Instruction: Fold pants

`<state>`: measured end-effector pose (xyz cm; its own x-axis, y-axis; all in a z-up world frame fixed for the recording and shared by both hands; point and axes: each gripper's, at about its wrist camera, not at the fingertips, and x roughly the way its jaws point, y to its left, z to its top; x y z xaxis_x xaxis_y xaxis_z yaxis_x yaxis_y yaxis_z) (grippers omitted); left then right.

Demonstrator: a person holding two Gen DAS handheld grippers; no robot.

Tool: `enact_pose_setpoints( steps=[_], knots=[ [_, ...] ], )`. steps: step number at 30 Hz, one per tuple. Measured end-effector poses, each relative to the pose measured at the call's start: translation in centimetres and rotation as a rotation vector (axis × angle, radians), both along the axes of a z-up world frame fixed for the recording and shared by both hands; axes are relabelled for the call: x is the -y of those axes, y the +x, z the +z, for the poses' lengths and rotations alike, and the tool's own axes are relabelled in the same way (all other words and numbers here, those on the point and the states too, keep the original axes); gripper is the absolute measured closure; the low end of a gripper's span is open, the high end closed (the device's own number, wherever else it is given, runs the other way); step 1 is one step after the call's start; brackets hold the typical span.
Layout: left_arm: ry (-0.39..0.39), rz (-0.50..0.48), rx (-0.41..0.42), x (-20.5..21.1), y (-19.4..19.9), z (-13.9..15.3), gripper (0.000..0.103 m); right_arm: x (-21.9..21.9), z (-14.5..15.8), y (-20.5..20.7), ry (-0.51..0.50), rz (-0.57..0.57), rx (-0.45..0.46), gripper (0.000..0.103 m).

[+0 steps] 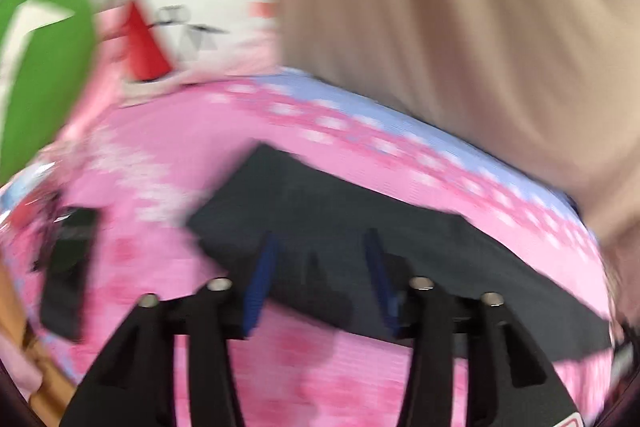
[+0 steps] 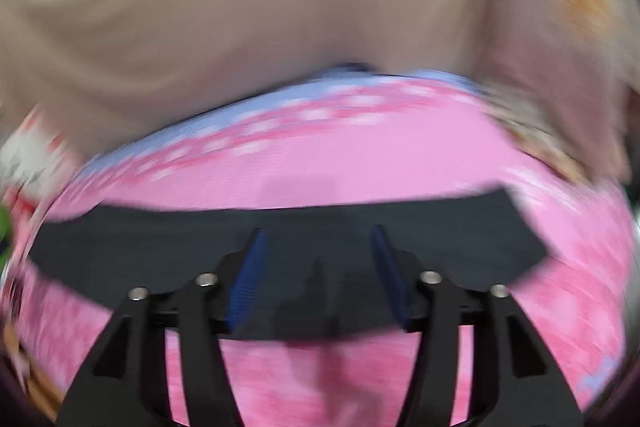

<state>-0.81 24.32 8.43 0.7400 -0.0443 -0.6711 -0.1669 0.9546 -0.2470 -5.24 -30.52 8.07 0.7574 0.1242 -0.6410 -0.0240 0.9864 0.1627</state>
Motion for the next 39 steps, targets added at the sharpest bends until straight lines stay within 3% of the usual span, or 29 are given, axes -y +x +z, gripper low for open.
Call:
enact_pose_setpoints(
  steps=[3,5,7,9,15,16,17,18,22,24,26,30,33,36,39],
  knots=[
    [-0.022,-0.116,-0.075,4.4,1.7,-3.8,0.053,-10.4,-1.6,5.7,-0.019,0.249,-0.034,0.048],
    [-0.043,-0.181,-0.152,6.3,2.5,-7.1,0.053,-16.3,-3.0,9.0,-0.054,0.354,-0.067,0.05],
    [-0.022,-0.188,-0.157,6.9,2.4,-8.6,0.053,-21.0,-4.2,11.4,-0.106,0.41,-0.089,0.051],
    [0.023,-0.193,-0.111,7.3,1.8,-9.0,0.053,-24.2,-5.2,14.9,-0.129,0.442,-0.12,0.052],
    [0.066,-0.226,-0.07,8.4,1.4,-9.6,0.038,-27.7,-7.7,20.7,-0.112,0.455,-0.209,0.054],
    [0.072,-0.226,-0.068,8.6,1.4,-9.5,0.037,-28.7,-8.3,20.9,-0.114,0.466,-0.224,0.062],
    [0.076,-0.227,-0.065,8.7,1.3,-9.4,0.036,-29.4,-8.6,20.8,-0.136,0.481,-0.226,0.081],
    [0.076,-0.229,-0.061,8.7,1.2,-9.4,0.035,-29.8,-8.2,20.5,-0.177,0.499,-0.194,0.098],
    [0.066,-0.235,-0.058,8.7,1.6,-9.5,0.031,-29.1,-6.1,21.3,-0.178,0.449,-0.122,0.098],
    [0.079,-0.239,-0.06,8.9,1.6,-9.5,0.03,-29.1,-8.0,22.9,-0.184,0.443,-0.194,0.096],
    [0.102,-0.247,-0.064,9.3,1.6,-9.5,0.026,-29.0,-8.1,22.6,-0.198,0.457,-0.159,0.089],
    [0.105,-0.249,-0.066,9.4,1.7,-9.6,0.024,-26.5,-4.9,19.8,-0.124,0.426,-0.064,0.088],
    [0.1,-0.251,-0.066,9.4,1.8,-9.6,0.022,-24.9,-4.9,17.6,-0.086,0.447,-0.101,0.088],
    [0.109,-0.253,-0.07,9.6,1.8,-9.6,0.02,-24.3,-8.3,18.1,-0.199,0.379,-0.175,0.09],
    [0.114,-0.244,-0.061,9.6,1.5,-9.5,0.019,-20.8,-6.8,17.1,-0.075,0.281,-0.134,0.087]
  ],
)
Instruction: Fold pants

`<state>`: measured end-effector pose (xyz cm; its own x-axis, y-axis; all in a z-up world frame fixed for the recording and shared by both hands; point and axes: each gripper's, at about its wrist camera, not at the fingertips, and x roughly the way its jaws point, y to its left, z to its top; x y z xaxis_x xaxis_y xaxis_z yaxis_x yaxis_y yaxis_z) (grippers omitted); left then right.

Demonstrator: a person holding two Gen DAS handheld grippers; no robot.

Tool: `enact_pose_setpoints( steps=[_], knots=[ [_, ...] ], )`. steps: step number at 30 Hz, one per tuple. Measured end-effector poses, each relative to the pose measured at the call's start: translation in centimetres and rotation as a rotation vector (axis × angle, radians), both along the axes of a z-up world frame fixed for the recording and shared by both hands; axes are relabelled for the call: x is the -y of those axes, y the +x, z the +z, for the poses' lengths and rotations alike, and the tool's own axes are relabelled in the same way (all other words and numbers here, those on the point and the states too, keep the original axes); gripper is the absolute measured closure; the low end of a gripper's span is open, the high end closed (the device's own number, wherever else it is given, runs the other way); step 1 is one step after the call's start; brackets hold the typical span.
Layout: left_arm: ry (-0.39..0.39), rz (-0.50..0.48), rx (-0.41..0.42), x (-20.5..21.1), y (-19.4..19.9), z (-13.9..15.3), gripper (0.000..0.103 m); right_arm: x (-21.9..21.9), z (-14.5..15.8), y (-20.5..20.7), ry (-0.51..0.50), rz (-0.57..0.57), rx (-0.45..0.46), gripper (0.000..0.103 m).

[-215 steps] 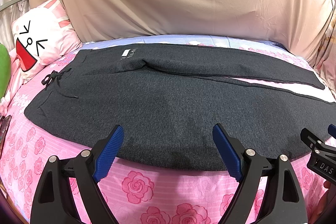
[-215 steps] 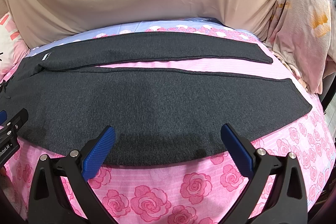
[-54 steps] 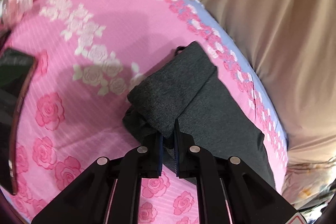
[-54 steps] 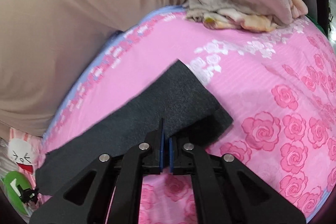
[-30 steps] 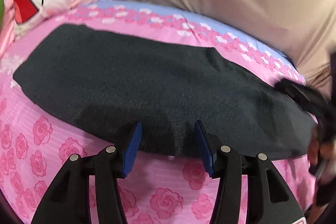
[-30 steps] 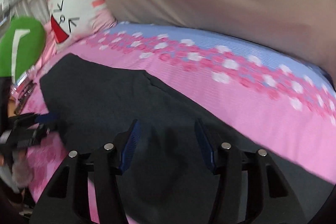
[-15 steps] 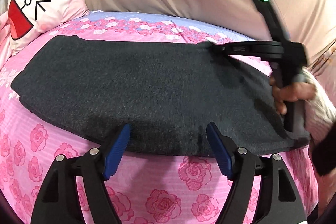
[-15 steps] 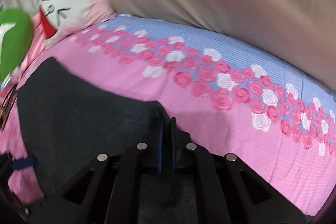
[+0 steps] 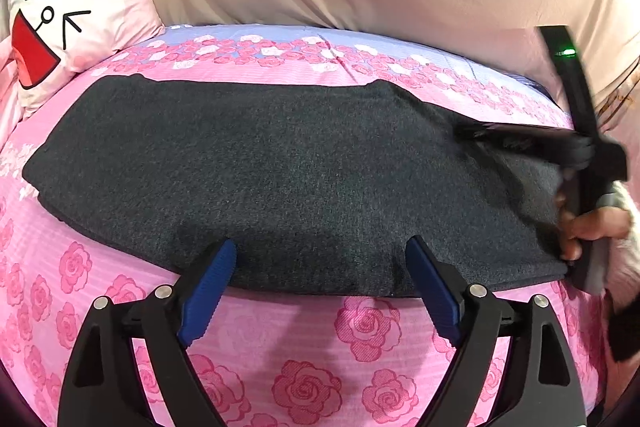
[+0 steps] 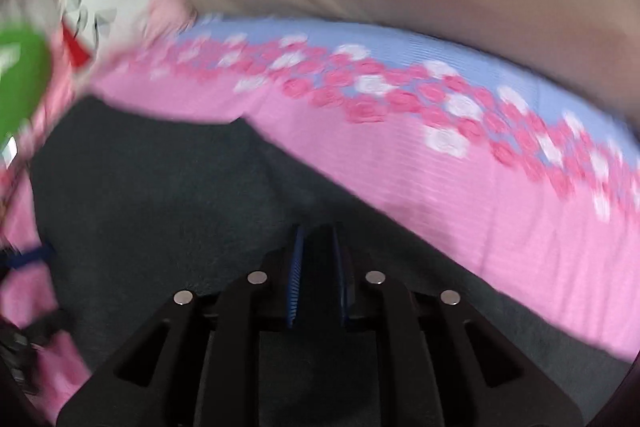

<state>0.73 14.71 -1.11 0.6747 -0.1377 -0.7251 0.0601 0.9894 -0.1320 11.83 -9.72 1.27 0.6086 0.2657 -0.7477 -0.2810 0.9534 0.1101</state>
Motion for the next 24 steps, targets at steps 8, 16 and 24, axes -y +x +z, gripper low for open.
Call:
enact_pose_setpoints(
  steps=[8,16,24],
  knots=[
    [-0.013,0.05,0.017,-0.7,-0.3,0.2,0.017,14.2,0.8,-8.2,-0.037,-0.295,0.085,0.087],
    [0.027,0.073,0.005,-0.3,-0.1,0.1,0.017,33.5,-0.2,-16.1,-0.076,-0.719,0.036,0.084],
    [0.069,0.104,-0.004,0.0,0.1,-0.1,0.017,45.9,-1.5,-23.9,0.268,-0.906,0.082,0.07]
  ],
)
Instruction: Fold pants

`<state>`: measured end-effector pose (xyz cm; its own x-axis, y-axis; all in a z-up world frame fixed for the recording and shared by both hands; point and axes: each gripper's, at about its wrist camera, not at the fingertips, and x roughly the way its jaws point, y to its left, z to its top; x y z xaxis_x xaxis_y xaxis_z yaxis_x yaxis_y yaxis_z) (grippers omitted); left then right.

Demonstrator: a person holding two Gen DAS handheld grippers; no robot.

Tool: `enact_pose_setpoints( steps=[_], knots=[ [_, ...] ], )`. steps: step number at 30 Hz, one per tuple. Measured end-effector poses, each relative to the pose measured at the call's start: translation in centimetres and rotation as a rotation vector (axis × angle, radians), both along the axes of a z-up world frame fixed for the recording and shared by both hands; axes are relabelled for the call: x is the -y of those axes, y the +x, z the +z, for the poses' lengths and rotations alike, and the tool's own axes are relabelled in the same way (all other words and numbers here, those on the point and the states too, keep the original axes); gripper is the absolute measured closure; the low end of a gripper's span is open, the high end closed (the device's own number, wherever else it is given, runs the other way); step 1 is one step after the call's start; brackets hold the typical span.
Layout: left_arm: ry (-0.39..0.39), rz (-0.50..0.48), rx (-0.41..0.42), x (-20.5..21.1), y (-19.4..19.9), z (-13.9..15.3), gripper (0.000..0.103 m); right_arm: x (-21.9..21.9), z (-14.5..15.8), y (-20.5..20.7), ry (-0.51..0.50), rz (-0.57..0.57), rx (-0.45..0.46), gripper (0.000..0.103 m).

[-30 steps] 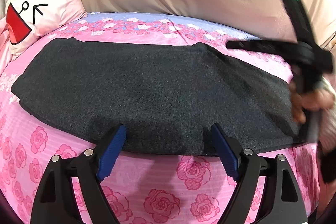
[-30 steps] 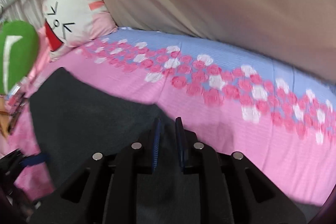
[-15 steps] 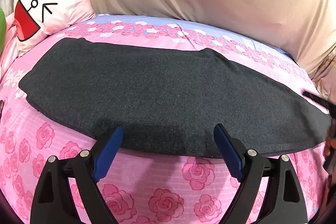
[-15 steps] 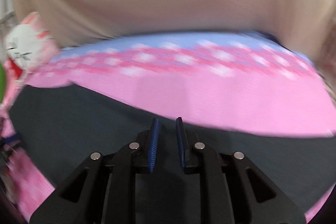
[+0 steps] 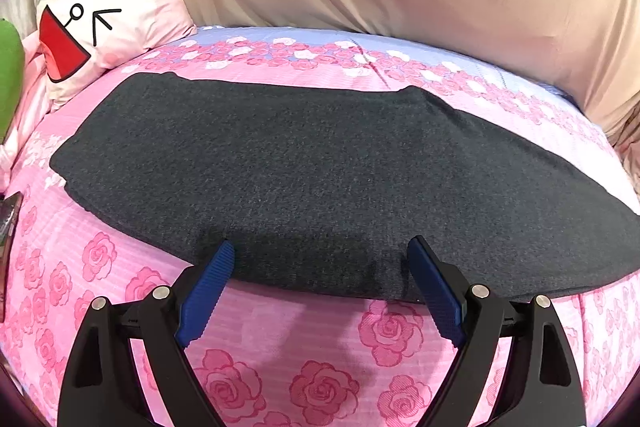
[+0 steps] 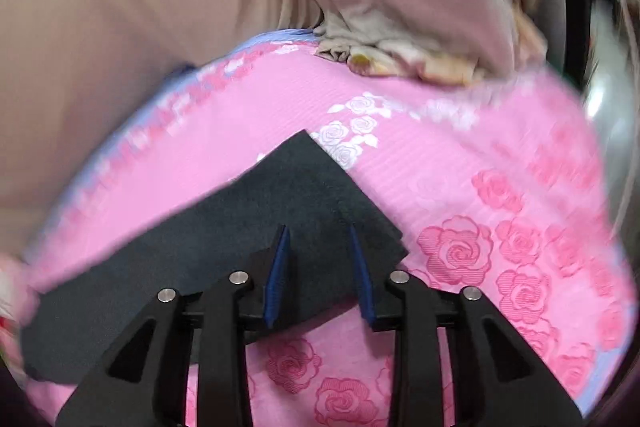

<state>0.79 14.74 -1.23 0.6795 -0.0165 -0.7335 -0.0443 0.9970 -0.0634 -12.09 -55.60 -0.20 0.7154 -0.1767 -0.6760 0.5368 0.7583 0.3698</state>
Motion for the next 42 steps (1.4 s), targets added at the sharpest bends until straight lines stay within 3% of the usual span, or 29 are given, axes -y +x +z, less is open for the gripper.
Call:
enact_pose_setpoints(
  steps=[3,6,7,8,9,12,14,16,19,22,27,30,35,37,38,40,41,42],
  knots=[
    [0.04,0.005,-0.01,0.5,0.1,-0.1,0.017,-1.0,0.8,1.7,-0.176,0.02,-0.048,0.057],
    [0.054,0.009,-0.013,0.7,0.2,-0.2,0.017,-0.2,0.5,4.4,-0.223,0.08,-0.079,0.057],
    [0.053,0.01,-0.013,0.6,0.2,-0.2,0.017,-0.3,-0.2,5.9,-0.235,0.114,-0.123,0.061],
    [0.052,0.011,-0.012,0.6,0.1,-0.2,0.017,-0.1,-0.9,7.0,-0.245,0.123,-0.178,0.078],
    [0.05,0.012,-0.012,0.5,0.1,-0.2,0.017,0.4,-1.2,7.6,-0.255,0.119,-0.197,0.084],
    [0.05,0.013,-0.012,0.4,0.1,-0.2,0.017,2.1,-1.0,7.4,-0.294,0.012,-0.22,0.081],
    [0.053,0.014,-0.012,0.5,0.1,-0.2,0.017,2.5,-0.9,4.8,-0.183,-0.01,-0.132,0.08],
    [0.056,0.016,-0.012,0.5,0.1,-0.2,0.017,1.7,-0.4,2.4,-0.117,0.005,-0.053,0.076],
    [0.078,0.021,-0.019,0.8,0.2,-0.2,0.017,-0.7,-0.4,-0.5,-0.083,0.018,-0.044,0.056],
    [0.114,0.032,-0.027,1.1,0.4,-0.3,0.017,-2.5,-0.8,-1.4,-0.046,0.049,-0.073,0.041],
    [0.202,0.071,-0.02,1.9,0.2,-0.3,0.013,-4.0,-0.8,-0.2,-0.092,0.034,-0.153,0.021],
    [0.22,0.089,-0.012,1.9,0.0,-0.2,0.01,-3.8,-0.9,0.3,-0.06,0.023,-0.145,0.013],
    [0.2,0.087,-0.016,1.5,0.1,-0.1,0.01,-3.5,-0.8,1.3,-0.049,-0.007,-0.141,0.012],
    [0.198,0.087,-0.016,1.5,0.1,-0.1,0.01,-3.7,-0.7,1.9,-0.063,-0.015,-0.137,0.023],
    [0.199,0.087,-0.016,1.5,0.1,-0.1,0.01,-3.8,-0.8,2.1,-0.081,-0.025,-0.146,0.047],
    [0.2,0.087,-0.015,1.5,0.1,-0.1,0.01,-4.0,-0.8,2.4,-0.108,-0.034,-0.158,0.061],
    [0.201,0.087,-0.015,1.5,0.1,-0.1,0.01,-3.9,-0.9,2.5,-0.094,-0.024,-0.153,0.086],
    [0.201,0.087,-0.016,1.5,0.1,-0.1,0.01,-3.8,-1.0,2.5,-0.082,-0.024,-0.154,0.091]
  ],
)
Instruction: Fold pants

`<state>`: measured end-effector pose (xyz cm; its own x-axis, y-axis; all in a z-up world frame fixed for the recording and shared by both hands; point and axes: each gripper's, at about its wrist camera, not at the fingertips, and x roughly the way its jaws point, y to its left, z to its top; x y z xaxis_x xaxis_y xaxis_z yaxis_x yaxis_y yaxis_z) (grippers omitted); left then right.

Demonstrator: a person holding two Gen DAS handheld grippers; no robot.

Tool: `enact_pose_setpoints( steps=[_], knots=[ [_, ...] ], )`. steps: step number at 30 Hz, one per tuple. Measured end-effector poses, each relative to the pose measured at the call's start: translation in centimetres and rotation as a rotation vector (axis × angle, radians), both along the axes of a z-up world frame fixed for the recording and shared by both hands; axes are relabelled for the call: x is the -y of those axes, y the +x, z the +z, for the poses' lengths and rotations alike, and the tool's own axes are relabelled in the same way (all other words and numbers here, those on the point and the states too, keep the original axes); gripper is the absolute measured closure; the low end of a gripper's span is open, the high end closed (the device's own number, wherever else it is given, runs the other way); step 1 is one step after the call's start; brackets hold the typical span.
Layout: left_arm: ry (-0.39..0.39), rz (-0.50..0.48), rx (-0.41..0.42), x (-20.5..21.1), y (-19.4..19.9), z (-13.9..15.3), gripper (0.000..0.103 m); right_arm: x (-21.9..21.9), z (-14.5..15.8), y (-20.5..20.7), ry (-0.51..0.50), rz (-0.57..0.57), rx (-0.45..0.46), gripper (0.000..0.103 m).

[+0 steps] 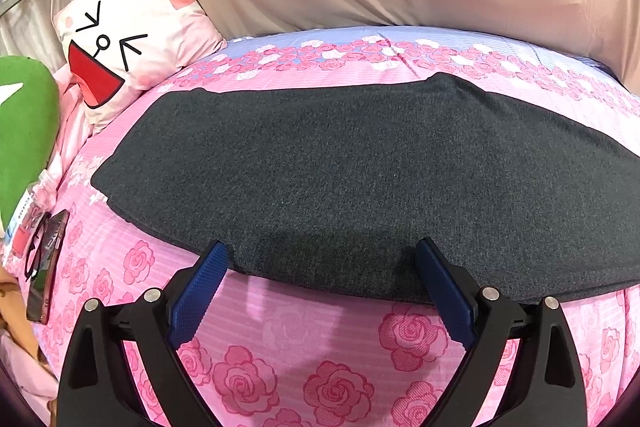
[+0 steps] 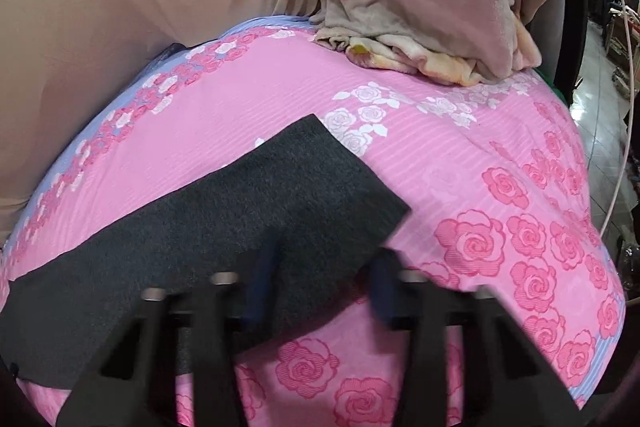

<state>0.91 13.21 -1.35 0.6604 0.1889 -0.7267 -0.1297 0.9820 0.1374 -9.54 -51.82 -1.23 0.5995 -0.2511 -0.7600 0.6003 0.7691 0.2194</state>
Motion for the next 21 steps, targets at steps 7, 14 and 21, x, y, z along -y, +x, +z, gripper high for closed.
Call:
enact_pose_setpoints(
  steps=[7,14,21],
  knots=[
    [-0.019,-0.01,0.002,-0.2,-0.1,0.2,0.01,-2.4,3.1,-0.3,0.067,0.036,0.126,0.093],
    [-0.073,-0.019,0.03,-0.9,-0.5,0.5,0.01,-18.9,10.6,5.4,0.006,0.441,0.239,0.093],
    [-0.133,-0.025,0.058,-1.7,-1.0,0.9,0.01,-39.2,3.2,10.8,0.027,0.87,0.043,0.066]
  ],
)
